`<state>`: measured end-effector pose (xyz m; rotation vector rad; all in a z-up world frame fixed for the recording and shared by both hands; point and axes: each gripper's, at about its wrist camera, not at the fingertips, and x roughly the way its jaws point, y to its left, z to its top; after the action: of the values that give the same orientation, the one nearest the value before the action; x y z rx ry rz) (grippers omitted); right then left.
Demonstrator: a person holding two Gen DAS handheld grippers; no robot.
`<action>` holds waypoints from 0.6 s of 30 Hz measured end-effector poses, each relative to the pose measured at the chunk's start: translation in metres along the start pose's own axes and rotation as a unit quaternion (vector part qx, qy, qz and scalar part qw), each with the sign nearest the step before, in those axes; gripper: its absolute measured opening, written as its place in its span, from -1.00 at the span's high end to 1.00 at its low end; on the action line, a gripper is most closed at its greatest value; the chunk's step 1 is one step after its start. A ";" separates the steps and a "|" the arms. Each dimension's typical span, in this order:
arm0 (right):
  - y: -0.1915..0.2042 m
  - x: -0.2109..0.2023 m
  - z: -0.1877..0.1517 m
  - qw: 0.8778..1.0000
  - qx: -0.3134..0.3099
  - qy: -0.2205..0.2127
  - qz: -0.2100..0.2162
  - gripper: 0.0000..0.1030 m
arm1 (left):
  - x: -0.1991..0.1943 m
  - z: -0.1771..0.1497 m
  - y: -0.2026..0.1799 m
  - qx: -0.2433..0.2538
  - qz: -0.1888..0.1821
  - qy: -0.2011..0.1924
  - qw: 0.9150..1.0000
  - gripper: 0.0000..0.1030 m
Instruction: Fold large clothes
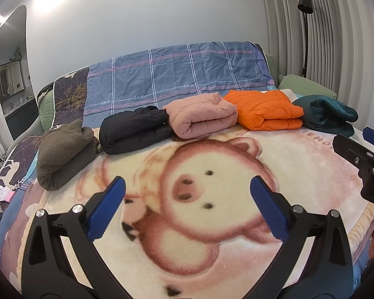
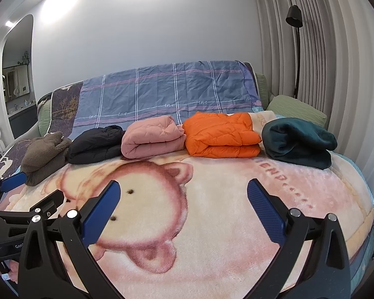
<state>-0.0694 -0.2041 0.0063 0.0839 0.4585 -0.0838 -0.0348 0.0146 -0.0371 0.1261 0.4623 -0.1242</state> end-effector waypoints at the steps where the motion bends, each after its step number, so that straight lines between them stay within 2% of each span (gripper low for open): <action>1: 0.000 0.000 0.000 1.000 0.000 0.000 0.000 -0.97 | 0.000 -0.001 0.002 0.000 0.000 0.000 1.000 -0.96; 18: 0.001 0.004 -0.004 1.000 -0.004 0.006 -0.002 -0.97 | 0.004 -0.003 0.006 -0.003 0.002 0.006 1.000 -0.96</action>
<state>-0.0675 -0.2028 0.0010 0.0760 0.4715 -0.0861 -0.0318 0.0210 -0.0412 0.1217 0.4751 -0.1190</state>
